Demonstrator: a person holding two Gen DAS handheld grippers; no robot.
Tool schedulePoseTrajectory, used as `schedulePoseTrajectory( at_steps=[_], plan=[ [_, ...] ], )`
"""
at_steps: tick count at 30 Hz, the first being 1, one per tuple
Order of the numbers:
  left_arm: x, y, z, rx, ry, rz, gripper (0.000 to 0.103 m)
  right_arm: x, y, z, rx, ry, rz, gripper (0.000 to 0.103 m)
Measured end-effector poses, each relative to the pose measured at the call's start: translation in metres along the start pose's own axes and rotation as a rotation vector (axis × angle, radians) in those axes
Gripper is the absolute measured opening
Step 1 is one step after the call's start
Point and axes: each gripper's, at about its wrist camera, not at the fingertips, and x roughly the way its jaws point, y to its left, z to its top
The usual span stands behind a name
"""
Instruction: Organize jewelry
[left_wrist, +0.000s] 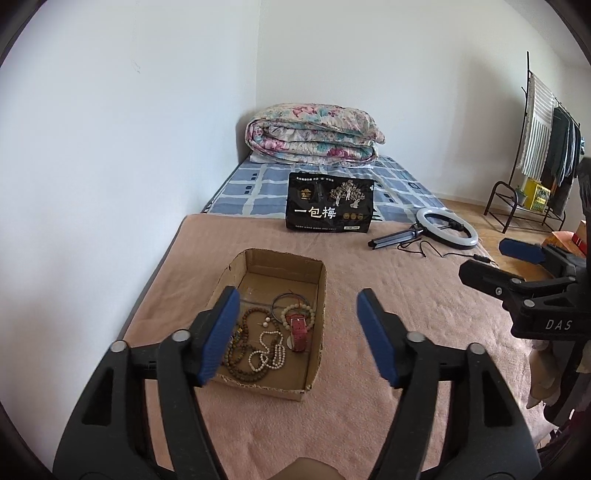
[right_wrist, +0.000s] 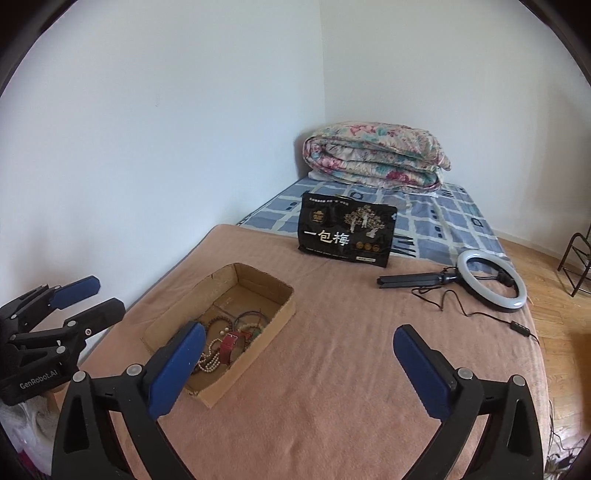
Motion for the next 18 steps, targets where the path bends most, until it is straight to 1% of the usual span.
schedulePoseTrajectory(
  at_steps=[1, 6, 10, 15, 18],
  plan=[
    [-0.002, -0.001, 0.000, -0.002, -0.003, 0.000, 0.078, -0.004, -0.003, -0.003, 0.003, 0.000, -0.001, 0.103],
    [-0.017, -0.015, -0.006, 0.018, -0.018, 0.003, 0.082, -0.013, -0.009, -0.017, 0.009, -0.001, -0.005, 0.103],
    [-0.018, -0.021, -0.009, 0.016, -0.016, 0.012, 0.092, -0.017, -0.013, -0.027, 0.011, -0.006, -0.017, 0.103],
    [-0.015, -0.027, -0.015, 0.026, -0.009, 0.041, 0.093, -0.016, -0.019, -0.037, 0.019, -0.010, -0.038, 0.103],
    [-0.012, -0.030, -0.018, 0.031, 0.000, 0.062, 0.100, -0.014, -0.026, -0.041, 0.035, -0.009, -0.049, 0.103]
  ],
)
